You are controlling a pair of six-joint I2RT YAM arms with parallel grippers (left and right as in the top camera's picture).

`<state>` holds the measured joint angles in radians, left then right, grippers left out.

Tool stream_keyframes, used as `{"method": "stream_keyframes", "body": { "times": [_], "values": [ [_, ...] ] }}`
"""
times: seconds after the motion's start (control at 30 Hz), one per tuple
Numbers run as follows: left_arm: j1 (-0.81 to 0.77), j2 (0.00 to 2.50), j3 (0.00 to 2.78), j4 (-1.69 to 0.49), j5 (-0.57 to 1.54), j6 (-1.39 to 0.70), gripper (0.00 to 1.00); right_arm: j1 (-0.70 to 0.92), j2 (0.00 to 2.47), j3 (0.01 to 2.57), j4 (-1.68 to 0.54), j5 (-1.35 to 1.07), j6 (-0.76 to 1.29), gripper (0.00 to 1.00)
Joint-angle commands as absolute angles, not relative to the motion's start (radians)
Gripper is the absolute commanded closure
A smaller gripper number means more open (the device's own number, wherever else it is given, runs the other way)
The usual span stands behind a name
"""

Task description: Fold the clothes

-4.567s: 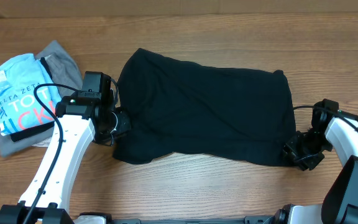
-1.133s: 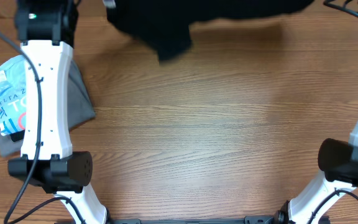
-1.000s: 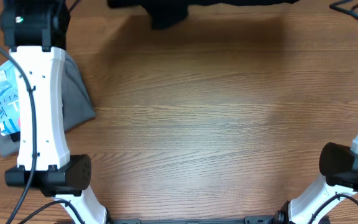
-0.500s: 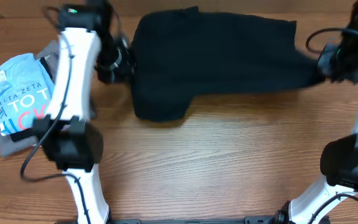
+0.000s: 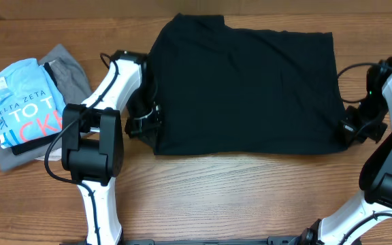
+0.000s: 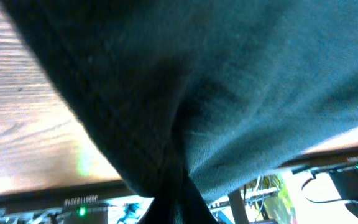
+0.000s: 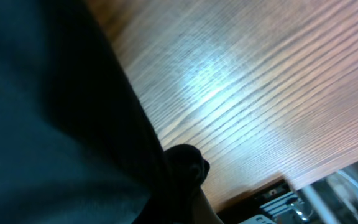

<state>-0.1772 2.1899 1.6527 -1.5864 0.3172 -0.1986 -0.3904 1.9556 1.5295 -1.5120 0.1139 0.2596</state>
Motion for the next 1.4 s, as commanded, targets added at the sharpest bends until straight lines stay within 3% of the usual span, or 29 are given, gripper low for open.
{"method": "stream_keyframes", "body": {
  "times": [0.0, 0.5, 0.97, 1.37],
  "values": [
    [-0.178, 2.055, 1.533, -1.521, 0.304, -0.195, 0.96, -0.433, 1.905, 1.441, -1.48, 0.134, 0.302, 0.96],
    [-0.179, 1.537, 1.108, -1.25, 0.305, -0.377, 0.96, -0.513, 1.666, 1.282, -1.38, 0.131, 0.368, 0.96],
    [-0.175, 1.526, 1.101, -0.796, 0.308, -0.567, 0.96, -0.387, 1.663, 1.282, -1.144, 0.058, 0.311, 0.96],
    [-0.175, 1.612, 1.101, -0.587, 0.226, -0.678, 0.96, -0.381, 1.665, 1.282, -0.942, 0.058, 0.311, 0.91]
  ]
}}
